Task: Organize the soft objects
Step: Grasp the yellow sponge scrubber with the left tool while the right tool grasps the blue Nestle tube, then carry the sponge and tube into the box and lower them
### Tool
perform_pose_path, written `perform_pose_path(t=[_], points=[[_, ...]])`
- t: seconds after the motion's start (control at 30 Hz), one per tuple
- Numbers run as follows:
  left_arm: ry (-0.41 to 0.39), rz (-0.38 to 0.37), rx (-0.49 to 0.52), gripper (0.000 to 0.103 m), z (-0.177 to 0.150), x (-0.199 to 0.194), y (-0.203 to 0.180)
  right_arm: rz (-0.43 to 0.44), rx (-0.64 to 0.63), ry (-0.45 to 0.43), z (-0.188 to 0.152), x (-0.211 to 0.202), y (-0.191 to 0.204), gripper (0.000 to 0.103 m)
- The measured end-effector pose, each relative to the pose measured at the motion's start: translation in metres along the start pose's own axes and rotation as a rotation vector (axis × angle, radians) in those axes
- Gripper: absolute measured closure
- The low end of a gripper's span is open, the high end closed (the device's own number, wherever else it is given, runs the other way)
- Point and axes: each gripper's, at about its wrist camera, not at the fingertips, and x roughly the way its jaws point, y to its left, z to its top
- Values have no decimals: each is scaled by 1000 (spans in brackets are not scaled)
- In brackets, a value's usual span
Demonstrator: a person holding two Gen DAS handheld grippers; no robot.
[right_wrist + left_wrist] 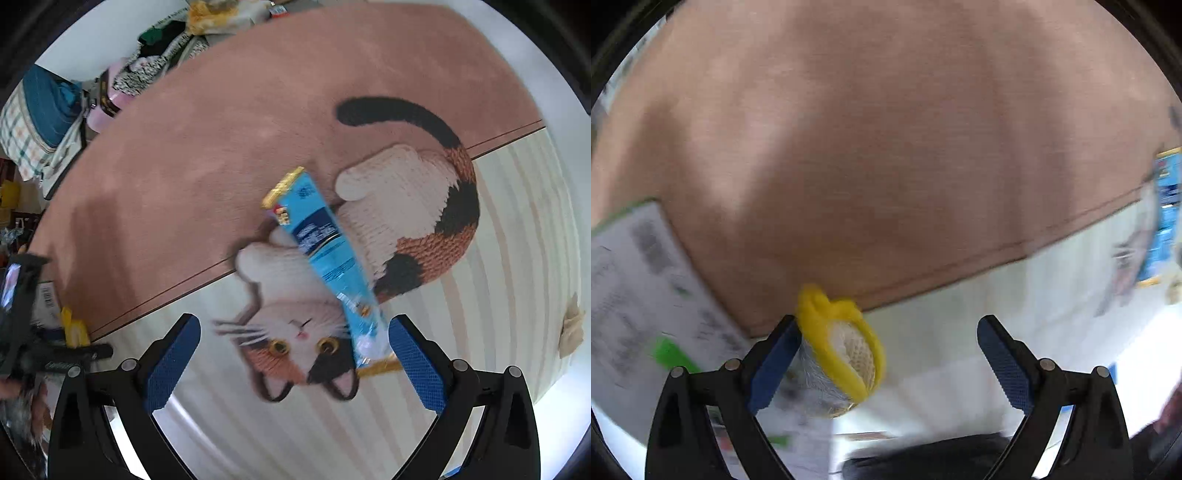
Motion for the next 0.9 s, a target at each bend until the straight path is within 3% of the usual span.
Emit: perform_pose_path(t=[0.07,0.13,0.27,0.33,0.4,0.47,0.57,0.6,0.67,0.7,0.8,0.9], points=[[-34,-37,0,6,-3,-1,-9,-21,-13,14,7,15,-6,2],[-68,-18,25,6,-8,-6,-16,-42,-41,29,12,26,-8,4],[-111,185,160,6,-18,-17,-34,-82,-101,71,17,46,-7,8],[-63,302,216,6,-19,-8,-36,-93,-126,92,17,55,-4,12],[25,329,240,6,-18,8,-36,-86,-127,82,18,55,-2,14],[111,332,256,6,-23,29,-36,-77,-136,84,15,53,0,22],[115,325,239,7,-28,43,-35,-78,-136,72,13,47,4,57],[110,318,229,19,-28,46,-35,-69,-128,77,11,46,4,70],[86,280,184,35,-39,50,-34,-44,-109,93,7,46,3,74],[67,239,161,51,-44,48,-35,-19,-99,105,3,47,3,79],[-24,146,83,55,-51,39,-39,70,-50,136,-13,51,-1,82],[-84,61,2,55,-53,38,-38,92,-46,147,-32,54,3,82]])
